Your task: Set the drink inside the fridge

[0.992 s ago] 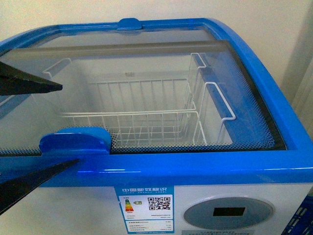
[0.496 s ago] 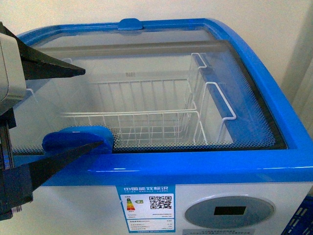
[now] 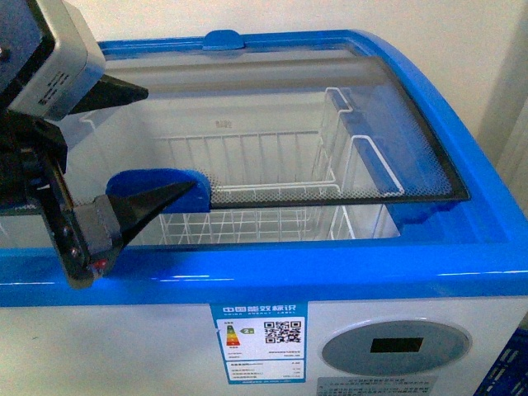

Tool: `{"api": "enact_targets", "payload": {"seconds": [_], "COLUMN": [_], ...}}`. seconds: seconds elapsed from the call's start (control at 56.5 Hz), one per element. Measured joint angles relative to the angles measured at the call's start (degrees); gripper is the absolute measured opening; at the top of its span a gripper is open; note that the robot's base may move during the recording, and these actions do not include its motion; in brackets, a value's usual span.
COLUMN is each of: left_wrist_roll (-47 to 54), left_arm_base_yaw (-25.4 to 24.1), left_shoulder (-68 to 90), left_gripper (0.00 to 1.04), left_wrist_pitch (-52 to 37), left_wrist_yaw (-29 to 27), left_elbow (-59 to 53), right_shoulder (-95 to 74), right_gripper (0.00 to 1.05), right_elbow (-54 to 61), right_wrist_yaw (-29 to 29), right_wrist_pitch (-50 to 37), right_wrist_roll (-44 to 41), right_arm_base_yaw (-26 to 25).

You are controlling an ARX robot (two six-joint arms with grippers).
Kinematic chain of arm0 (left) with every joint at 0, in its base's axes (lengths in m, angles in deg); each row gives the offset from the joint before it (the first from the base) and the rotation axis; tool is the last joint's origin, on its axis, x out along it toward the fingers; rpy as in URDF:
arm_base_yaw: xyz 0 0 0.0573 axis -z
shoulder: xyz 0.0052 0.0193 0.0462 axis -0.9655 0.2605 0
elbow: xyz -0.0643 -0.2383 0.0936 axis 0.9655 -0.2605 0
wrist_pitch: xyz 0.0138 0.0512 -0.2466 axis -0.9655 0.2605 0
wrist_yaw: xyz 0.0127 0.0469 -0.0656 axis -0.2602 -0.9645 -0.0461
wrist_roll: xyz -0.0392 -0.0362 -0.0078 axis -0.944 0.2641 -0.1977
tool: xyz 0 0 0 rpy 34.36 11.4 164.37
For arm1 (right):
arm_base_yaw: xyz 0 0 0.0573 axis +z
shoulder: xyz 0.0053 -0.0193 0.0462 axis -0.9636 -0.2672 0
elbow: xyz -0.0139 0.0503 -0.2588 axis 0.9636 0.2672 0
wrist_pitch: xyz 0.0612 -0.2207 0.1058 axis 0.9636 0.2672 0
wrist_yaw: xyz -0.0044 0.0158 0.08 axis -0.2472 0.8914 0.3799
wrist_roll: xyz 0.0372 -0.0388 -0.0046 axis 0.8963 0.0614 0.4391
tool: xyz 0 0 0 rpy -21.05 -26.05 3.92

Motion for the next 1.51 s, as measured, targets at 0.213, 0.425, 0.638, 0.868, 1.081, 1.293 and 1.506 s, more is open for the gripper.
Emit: {"api": "enact_targets", "payload": {"seconds": [0.213,0.425,0.638,0.868,1.081,1.293,1.506], "left_wrist_roll": [0.6,4.8,4.7,1.4,-2.9,-18.0,-30.1], "left_arm_base_yaw": [-0.2,-0.3,-0.3,-0.9,-1.4,-1.0,-0.6], "left_shoulder": [2.4,9.3,14.7,20.5,25.9,26.6,16.1], "left_gripper": [0.97,0.97,0.97,0.97,0.97,0.97,0.97], "left_wrist_pitch": [2.4,4.7,5.2,7.1,8.8,8.8,10.3], "left_wrist_yaw": [0.3,-0.7,-7.5,-12.3,-17.5,-24.2,-36.0], "left_elbow": [3.8,13.4,22.9,32.8,41.9,42.5,31.5], "right_shoulder": [0.0,0.0,0.0,0.0,0.0,0.0,0.0], "right_gripper": [0.37,0.37,0.37,0.37,0.37,0.37,0.37], "right_elbow": [0.0,0.0,0.0,0.0,0.0,0.0,0.0], "right_wrist_yaw": [0.0,-0.2,0.0,0.0,0.0,0.1,-0.3], "right_wrist_pitch": [0.0,0.0,0.0,0.0,0.0,0.0,0.0], "right_wrist_roll": [0.0,0.0,0.0,0.0,0.0,0.0,0.0], "right_arm_base_yaw": [0.0,0.0,0.0,0.0,0.0,0.0,0.0]}}
